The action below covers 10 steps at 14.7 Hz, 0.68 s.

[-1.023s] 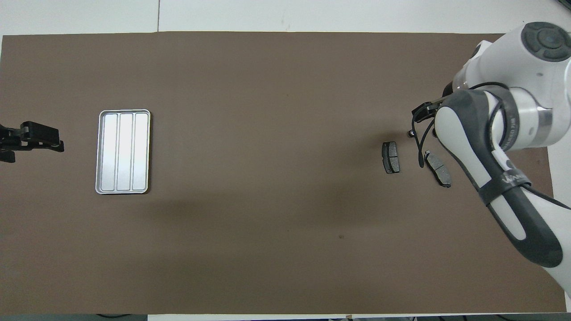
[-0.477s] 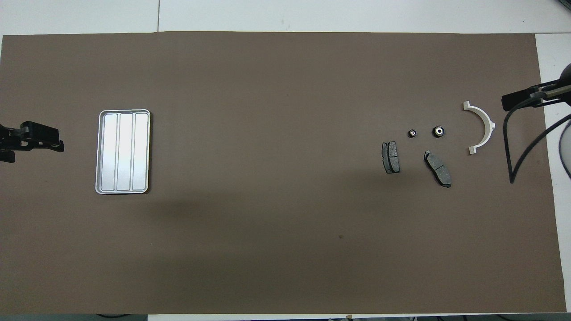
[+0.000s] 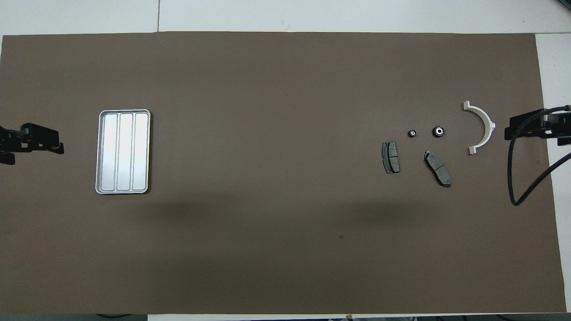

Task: Place bearing gear from tray to pile

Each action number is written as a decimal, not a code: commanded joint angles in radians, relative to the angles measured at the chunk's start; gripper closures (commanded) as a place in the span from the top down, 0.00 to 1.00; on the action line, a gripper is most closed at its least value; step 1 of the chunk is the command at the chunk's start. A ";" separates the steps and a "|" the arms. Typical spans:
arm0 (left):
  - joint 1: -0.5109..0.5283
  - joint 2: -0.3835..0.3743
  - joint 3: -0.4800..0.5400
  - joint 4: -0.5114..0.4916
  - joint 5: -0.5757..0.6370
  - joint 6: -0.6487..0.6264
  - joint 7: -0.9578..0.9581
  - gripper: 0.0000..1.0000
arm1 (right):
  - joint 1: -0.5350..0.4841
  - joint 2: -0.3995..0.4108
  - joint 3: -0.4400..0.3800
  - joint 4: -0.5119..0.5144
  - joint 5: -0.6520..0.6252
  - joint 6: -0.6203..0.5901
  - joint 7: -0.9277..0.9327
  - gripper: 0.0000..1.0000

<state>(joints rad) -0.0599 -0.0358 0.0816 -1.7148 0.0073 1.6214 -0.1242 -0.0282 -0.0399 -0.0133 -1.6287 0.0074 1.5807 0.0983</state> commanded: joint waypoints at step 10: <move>-0.028 0.001 0.003 0.018 0.011 -0.005 0.054 1.00 | 0.004 -0.051 0.006 -0.091 -0.003 0.002 -0.132 1.00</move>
<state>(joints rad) -0.0765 -0.0358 0.0738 -1.7067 0.0073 1.6218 -0.0829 -0.0189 -0.0616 -0.0093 -1.6857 0.0081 1.5804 -0.0234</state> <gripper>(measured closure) 0.000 0.000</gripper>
